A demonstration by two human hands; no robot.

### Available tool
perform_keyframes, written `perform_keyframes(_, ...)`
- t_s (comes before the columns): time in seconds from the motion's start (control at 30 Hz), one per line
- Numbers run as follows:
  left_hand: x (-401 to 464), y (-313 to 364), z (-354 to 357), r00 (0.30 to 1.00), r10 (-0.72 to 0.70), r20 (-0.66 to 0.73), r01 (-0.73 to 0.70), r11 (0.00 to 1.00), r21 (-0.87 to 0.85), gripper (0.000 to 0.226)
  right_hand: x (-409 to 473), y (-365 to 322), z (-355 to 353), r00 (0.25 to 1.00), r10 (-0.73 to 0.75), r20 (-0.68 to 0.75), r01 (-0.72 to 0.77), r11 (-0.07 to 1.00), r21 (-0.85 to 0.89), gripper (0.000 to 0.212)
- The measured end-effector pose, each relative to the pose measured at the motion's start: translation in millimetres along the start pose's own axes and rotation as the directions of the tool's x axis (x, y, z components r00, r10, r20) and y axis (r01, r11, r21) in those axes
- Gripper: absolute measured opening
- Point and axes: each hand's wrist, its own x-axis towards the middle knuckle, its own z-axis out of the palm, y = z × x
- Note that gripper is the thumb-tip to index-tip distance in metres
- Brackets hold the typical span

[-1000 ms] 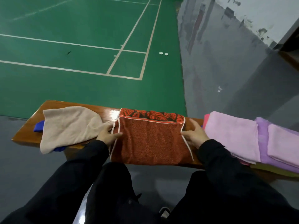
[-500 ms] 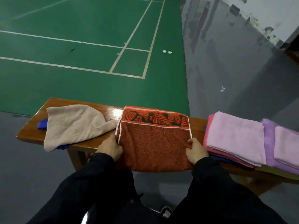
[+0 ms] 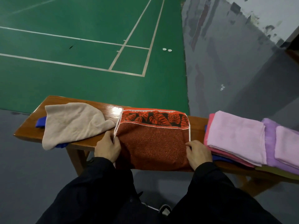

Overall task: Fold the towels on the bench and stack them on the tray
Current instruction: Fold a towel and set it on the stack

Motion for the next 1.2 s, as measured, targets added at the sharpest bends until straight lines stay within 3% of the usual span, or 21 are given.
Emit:
perform_keyframes(0.13, -1, -20, 1, 0.988, -0.130, 0.081, 0.129, 0.991, 0.025, 0.017, -2, 2, 3, 0.998, 0.041, 0.049, -0.039, 0.998, -0.041, 0.017)
perform_keyframes(0.27, 5, -20, 2, 0.985, -0.142, 0.102, 0.141, 0.990, 0.018, 0.015, -2, -4, 6, 0.998, 0.056, 0.043, -0.055, 0.998, -0.012, 0.015)
perform_keyframes(0.37, 5, -17, 2, 0.987, -0.129, 0.095, 0.125, 0.991, 0.052, 0.018, 1, -6, 9, 1.000, 0.008, -0.020, -0.007, 0.998, 0.056, 0.028)
perform_keyframes(0.4, 5, -19, 3, 0.998, -0.049, 0.044, 0.044, 0.993, 0.106, 0.032, 1, -6, 13, 0.995, -0.076, -0.062, 0.078, 0.996, 0.034, 0.034)
perform_keyframes(0.47, 2, -20, 7, 0.949, 0.310, -0.061, -0.286, 0.925, 0.249, 0.058, 0, -10, 19, 0.942, -0.317, -0.111, 0.310, 0.948, -0.076, 0.048)
perform_keyframes(0.53, 0, -16, 20, 0.783, 0.620, 0.056, -0.598, 0.723, 0.346, 0.058, -2, -21, 22, 0.876, -0.482, -0.023, 0.477, 0.872, -0.108, 0.056)
perform_keyframes(0.57, -1, -14, 28, 0.732, 0.654, 0.191, -0.669, 0.636, 0.384, 0.059, -3, -28, 24, 0.857, -0.512, 0.055, 0.515, 0.851, -0.102, 0.060)
perform_keyframes(0.6, 0, -14, 35, 0.736, 0.604, 0.305, -0.673, 0.611, 0.416, 0.066, -4, -34, 28, 0.848, -0.511, 0.143, 0.526, 0.845, -0.099, 0.064)
perform_keyframes(0.63, 3, -17, 41, 0.789, 0.499, 0.358, -0.614, 0.642, 0.459, 0.075, -2, -36, 33, 0.846, -0.482, 0.229, 0.513, 0.853, -0.100, 0.068)
perform_keyframes(0.7, 16, -29, 44, 0.911, 0.297, 0.287, -0.409, 0.741, 0.532, 0.086, -2, -36, 43, 0.853, -0.422, 0.308, 0.475, 0.871, -0.122, 0.076)
perform_keyframes(0.77, 28, -31, 37, 0.963, 0.203, 0.176, -0.268, 0.777, 0.569, 0.083, -2, -33, 46, 0.867, -0.389, 0.311, 0.448, 0.882, -0.147, 0.079)
perform_keyframes(0.83, 30, -19, 31, 0.946, 0.315, 0.072, -0.296, 0.757, 0.582, 0.073, -2, -38, 43, 0.890, -0.372, 0.264, 0.411, 0.905, -0.109, 0.075)
perform_keyframes(0.9, 27, 1, 39, 0.814, 0.579, 0.056, -0.512, 0.668, 0.540, 0.063, 4, -53, 40, 0.921, -0.360, 0.149, 0.371, 0.927, -0.058, 0.069)
perform_keyframes(0.97, 25, 21, 54, 0.685, 0.716, 0.134, -0.682, 0.567, 0.462, 0.056, 14, -70, 41, 0.920, -0.385, 0.074, 0.388, 0.921, -0.031, 0.062)
perform_keyframes(1.0, 26, 29, 62, 0.686, 0.704, 0.187, -0.698, 0.562, 0.444, 0.055, 20, -78, 43, 0.918, -0.393, 0.046, 0.394, 0.919, -0.013, 0.060)
perform_keyframes(1.07, 32, 40, 78, 0.760, 0.590, 0.275, -0.642, 0.612, 0.462, 0.061, 37, -92, 47, 0.929, -0.369, 0.038, 0.369, 0.929, 0.018, 0.058)
perform_keyframes(1.2, 43, 47, 92, 0.860, 0.392, 0.327, -0.510, 0.685, 0.520, 0.079, 68, -95, 59, 0.946, -0.297, 0.131, 0.299, 0.954, 0.005, 0.059)
